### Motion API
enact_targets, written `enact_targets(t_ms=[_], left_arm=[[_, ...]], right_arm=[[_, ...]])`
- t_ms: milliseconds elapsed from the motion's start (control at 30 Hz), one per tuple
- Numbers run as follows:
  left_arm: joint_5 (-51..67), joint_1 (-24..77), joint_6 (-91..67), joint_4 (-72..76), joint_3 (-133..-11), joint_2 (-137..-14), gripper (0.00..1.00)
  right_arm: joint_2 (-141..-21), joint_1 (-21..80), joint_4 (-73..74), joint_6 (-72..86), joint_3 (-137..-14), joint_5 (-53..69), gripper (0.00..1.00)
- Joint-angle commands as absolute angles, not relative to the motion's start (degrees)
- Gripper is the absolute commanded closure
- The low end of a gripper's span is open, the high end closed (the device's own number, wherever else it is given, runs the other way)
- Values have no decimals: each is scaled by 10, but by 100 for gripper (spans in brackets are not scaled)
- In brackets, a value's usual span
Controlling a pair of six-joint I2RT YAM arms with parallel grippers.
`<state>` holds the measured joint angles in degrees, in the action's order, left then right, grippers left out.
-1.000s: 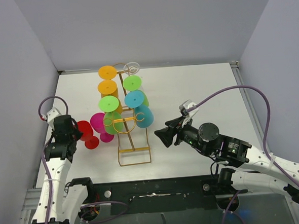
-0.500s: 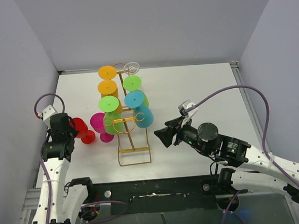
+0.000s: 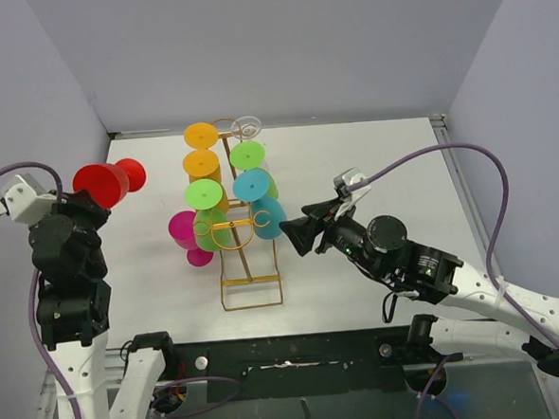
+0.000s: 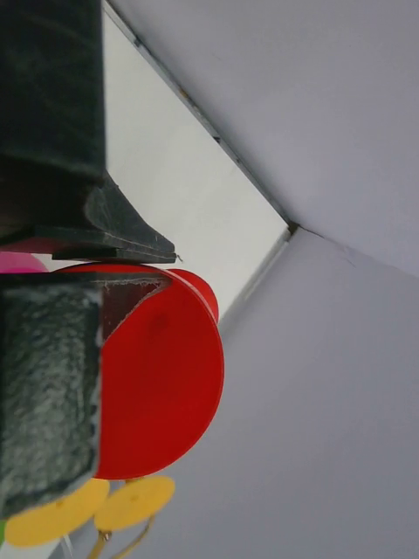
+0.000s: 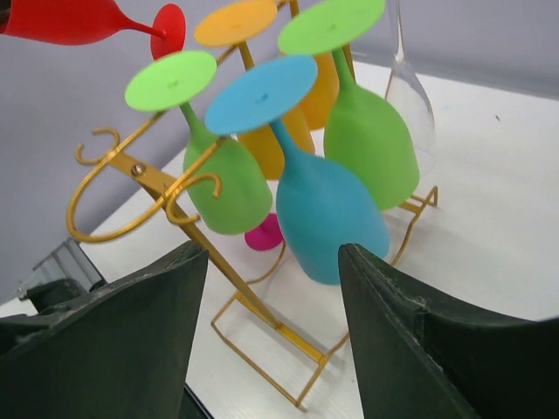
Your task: Place the wine glass upside down on the wine glass rack
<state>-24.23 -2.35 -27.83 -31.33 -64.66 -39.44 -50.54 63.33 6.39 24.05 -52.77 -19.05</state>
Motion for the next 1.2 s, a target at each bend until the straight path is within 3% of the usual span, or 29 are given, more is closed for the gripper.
enact_targets(t_ms=[0, 333, 767, 1167], left_arm=[[-193, -26, -293, -208, -702, -395, 100], [-63, -26, -391, 25, -687, -394, 100], [160, -26, -523, 355, -628, -458, 100], [186, -15, -610, 502, -614, -531, 100]], right_arm=[[-531, 623, -45, 228, -582, -204, 38], [-634, 611, -154, 233, -692, -160, 38], [-723, 587, -217, 450, -816, -183, 38], [-795, 570, -286, 554, -878, -157, 39]])
